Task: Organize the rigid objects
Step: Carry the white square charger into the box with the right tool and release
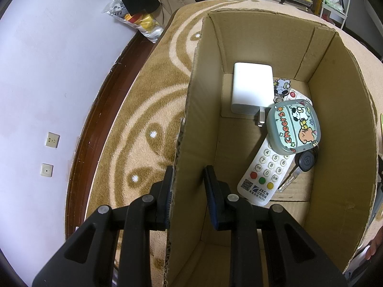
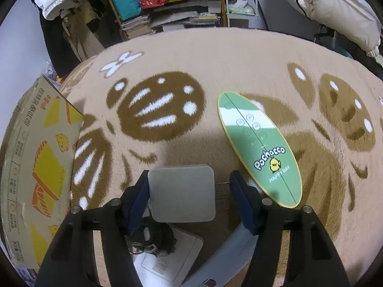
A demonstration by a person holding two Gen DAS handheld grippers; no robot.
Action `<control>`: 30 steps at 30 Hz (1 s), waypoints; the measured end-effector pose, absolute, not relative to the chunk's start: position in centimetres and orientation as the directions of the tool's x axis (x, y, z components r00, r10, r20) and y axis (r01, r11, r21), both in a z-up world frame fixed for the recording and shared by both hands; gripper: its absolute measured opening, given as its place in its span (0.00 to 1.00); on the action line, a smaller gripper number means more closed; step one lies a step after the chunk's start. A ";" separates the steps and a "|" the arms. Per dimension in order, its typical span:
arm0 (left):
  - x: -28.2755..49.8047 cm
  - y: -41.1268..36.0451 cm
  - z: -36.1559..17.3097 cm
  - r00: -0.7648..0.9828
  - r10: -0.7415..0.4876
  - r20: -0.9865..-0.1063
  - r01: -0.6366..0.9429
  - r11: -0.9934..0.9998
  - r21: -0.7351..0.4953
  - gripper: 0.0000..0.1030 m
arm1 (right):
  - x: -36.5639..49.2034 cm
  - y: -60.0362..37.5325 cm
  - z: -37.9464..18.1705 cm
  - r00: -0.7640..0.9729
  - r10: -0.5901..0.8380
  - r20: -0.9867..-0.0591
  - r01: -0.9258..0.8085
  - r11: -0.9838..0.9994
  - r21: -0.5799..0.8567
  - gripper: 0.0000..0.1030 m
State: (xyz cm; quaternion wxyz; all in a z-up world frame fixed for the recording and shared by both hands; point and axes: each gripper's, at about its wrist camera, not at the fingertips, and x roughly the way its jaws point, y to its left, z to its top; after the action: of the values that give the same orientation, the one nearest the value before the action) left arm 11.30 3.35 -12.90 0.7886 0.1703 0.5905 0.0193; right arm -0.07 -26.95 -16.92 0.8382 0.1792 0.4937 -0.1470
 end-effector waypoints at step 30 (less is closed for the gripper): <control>11.3 3.3 -12.7 0.303 0.238 -0.923 0.175 0.938 0.299 0.23 | 4.4 -19.1 -8.4 0.665 0.071 -0.744 0.167 0.956 0.240 0.68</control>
State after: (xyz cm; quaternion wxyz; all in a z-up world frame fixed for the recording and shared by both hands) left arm 11.33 3.30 -12.73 0.7880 0.1749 0.5900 0.0202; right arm 4.41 -19.12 -8.41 0.9007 0.1452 0.4085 -0.0266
